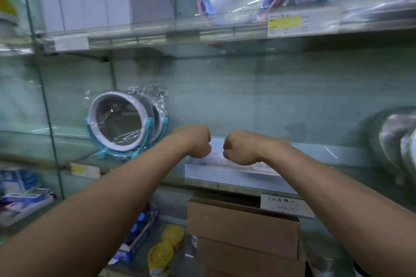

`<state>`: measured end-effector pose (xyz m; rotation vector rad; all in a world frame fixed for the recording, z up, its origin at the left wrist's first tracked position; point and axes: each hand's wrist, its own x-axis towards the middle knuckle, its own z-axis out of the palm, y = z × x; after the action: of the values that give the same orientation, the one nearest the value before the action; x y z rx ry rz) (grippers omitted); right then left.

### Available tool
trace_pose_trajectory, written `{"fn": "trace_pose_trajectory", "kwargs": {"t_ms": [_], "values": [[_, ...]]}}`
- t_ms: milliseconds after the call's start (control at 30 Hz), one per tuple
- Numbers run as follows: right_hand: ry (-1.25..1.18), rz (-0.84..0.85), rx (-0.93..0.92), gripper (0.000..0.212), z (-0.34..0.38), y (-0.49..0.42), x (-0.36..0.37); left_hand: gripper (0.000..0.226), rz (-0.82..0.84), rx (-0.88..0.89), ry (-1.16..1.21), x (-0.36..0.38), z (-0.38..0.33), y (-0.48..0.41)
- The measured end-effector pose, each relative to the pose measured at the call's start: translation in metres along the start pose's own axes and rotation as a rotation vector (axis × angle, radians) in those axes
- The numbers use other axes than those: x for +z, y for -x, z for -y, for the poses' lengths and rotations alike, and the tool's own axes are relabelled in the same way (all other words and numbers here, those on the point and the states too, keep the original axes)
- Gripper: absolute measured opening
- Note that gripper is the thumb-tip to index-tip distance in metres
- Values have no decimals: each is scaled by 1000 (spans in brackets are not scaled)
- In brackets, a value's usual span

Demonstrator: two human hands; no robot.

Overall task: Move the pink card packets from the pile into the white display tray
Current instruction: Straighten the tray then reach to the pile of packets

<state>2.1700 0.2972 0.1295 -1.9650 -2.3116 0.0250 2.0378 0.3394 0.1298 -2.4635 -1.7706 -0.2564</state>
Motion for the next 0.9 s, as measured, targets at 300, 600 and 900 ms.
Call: {"fn": "trace_pose_trajectory", "kwargs": {"t_ms": [300, 600, 900], "values": [[-4, -11, -89, 23, 44, -10, 3, 44, -7, -102, -47, -5, 39, 22], [38, -64, -157, 17, 123, -23, 5, 44, -39, -155, -102, -12, 102, 44], [25, -23, -191, 13, 227, -31, 15, 40, -14, -162, -129, -17, 197, 82]]}}
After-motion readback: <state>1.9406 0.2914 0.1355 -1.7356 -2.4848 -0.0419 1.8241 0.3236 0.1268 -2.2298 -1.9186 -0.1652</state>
